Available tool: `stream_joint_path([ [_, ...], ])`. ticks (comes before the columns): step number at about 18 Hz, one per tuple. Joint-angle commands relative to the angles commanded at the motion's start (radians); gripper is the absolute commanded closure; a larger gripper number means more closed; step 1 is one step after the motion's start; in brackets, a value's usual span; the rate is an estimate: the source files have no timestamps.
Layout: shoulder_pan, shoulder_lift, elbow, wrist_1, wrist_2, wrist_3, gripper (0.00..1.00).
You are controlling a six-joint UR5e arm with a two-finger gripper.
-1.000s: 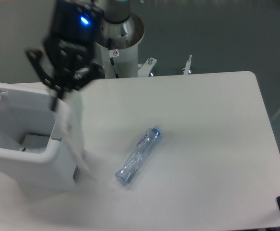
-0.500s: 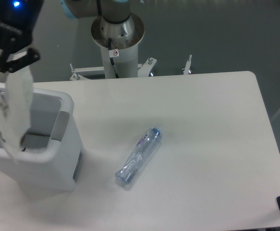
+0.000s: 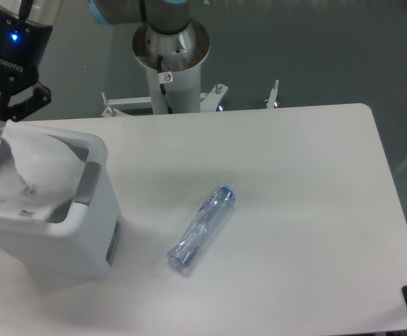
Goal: Place the trash in the trash can
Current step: 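Open the gripper to drop the wrapper into the bin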
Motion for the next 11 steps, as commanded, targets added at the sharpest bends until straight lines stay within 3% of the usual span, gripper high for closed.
stream_joint_path([
  [2,0.038,-0.002,0.012,0.002,0.005,0.009,0.0],
  [7,0.216,-0.008,0.052,0.002,-0.003,0.046,0.0],
  [11,0.308,-0.028,0.046,0.002,-0.004,0.129,0.0],
])
